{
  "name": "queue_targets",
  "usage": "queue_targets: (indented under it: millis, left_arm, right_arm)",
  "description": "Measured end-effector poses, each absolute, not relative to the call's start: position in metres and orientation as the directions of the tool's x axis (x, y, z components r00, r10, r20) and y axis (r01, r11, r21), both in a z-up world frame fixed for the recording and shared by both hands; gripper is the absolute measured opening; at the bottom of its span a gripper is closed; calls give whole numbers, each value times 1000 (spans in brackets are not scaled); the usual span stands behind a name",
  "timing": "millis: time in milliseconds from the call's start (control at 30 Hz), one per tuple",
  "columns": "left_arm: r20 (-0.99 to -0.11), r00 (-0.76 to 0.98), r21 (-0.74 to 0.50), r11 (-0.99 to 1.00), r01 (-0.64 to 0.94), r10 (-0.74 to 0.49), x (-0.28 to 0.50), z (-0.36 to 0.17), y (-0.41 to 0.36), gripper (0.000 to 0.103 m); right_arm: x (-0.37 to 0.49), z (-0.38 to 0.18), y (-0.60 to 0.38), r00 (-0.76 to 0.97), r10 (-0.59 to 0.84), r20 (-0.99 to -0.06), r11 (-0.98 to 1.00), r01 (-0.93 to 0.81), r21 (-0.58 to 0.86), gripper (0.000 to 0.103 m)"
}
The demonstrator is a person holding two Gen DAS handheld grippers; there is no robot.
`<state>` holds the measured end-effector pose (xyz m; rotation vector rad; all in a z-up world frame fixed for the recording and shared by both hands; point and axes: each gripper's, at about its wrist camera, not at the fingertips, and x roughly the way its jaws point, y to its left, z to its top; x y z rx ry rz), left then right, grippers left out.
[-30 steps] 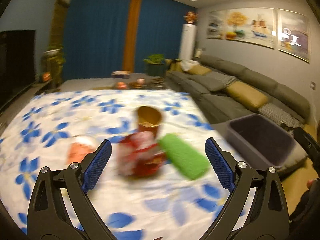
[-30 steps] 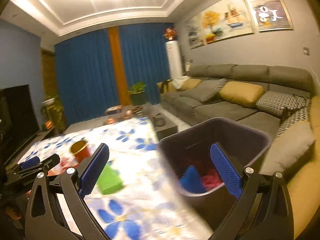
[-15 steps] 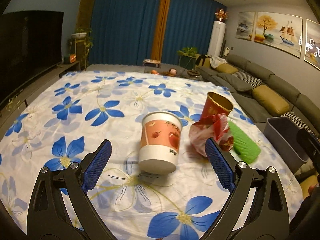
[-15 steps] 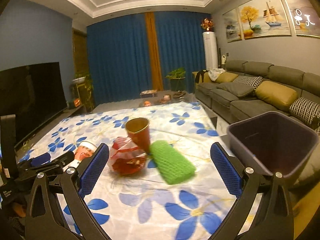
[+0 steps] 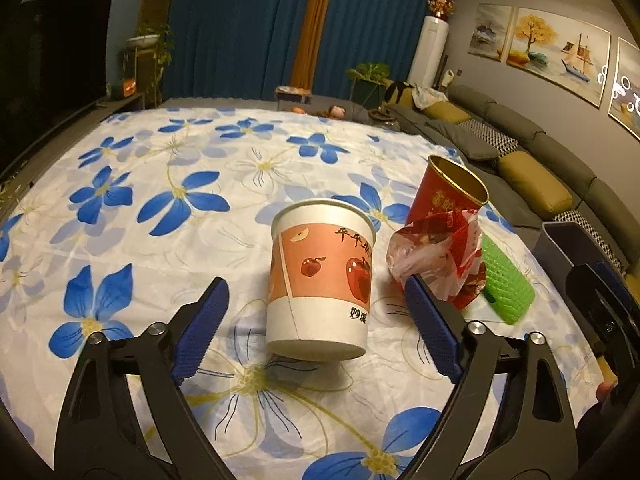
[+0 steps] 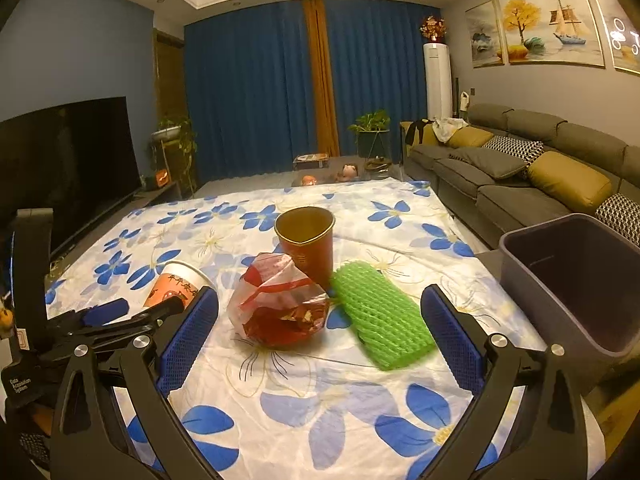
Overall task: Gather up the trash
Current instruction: 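Grasp the white paper cup with left tool while right tool grasps the red-white wrapper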
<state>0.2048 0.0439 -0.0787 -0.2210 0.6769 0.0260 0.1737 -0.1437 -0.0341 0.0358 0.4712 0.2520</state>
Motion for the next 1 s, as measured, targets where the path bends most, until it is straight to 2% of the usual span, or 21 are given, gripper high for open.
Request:
queue_targets:
  millis: [267,533,667,867,900,1000]
  left_arm:
    - [-661,743,-234,969,-74,-103,219,-90,48,58]
    - [-632,766,-298,949,-100,-118,213,-85,66,56]
    - [-584,810,-297,943,-151,-54,200,-71,81,56]
    - [-558,829,-318,931,-181,-29,193,-65,95,56]
    - [-556,831,-320,930,-180,-30,193,-64,96,56]
    - [-552,833,-326,929,-175,-36,192,-63,98,56]
  right_arm:
    - [188,-41,-128,845,250,-472,967,-243,78,97]
    - [202,-46,-109,829,252,-498,965,-256,62,97]
    - [211,-48,-101,825,240,-512,967,-251,49,96]
    - [229,-54,-93,809,219,-545,972,-230,50,88]
    - [232,-55,-93,805,218,-552,972,-228,51,82]
    - [239,-59,-89,793,213,-571,973,-224,52,72]
